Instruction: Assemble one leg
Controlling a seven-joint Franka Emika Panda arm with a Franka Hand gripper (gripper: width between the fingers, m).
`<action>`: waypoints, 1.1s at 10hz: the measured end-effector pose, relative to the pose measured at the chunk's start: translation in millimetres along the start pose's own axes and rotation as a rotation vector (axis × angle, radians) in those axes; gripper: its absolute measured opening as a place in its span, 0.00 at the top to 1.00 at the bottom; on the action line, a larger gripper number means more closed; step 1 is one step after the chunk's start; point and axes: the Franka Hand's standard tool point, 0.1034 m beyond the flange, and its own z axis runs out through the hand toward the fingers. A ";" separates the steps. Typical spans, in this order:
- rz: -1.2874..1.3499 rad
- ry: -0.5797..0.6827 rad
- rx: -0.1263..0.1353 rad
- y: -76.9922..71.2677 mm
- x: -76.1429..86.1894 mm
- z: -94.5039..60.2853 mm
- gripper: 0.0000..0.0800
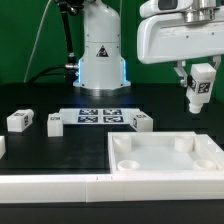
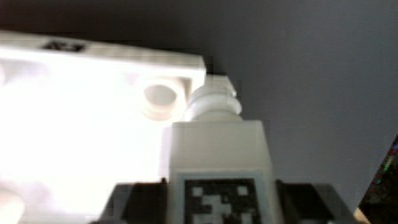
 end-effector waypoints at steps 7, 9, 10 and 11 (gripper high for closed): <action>-0.024 -0.010 0.004 9.0 21.6 3.0 0.64; -0.039 -0.002 0.006 23.9 48.5 12.7 0.64; -0.046 0.007 0.008 31.5 65.1 18.8 0.64; -0.045 0.015 0.010 37.1 81.0 21.8 0.64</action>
Offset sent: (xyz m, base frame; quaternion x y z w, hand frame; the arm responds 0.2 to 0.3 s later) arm 0.0000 0.0000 0.0000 0.0000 0.0000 0.0000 1.0000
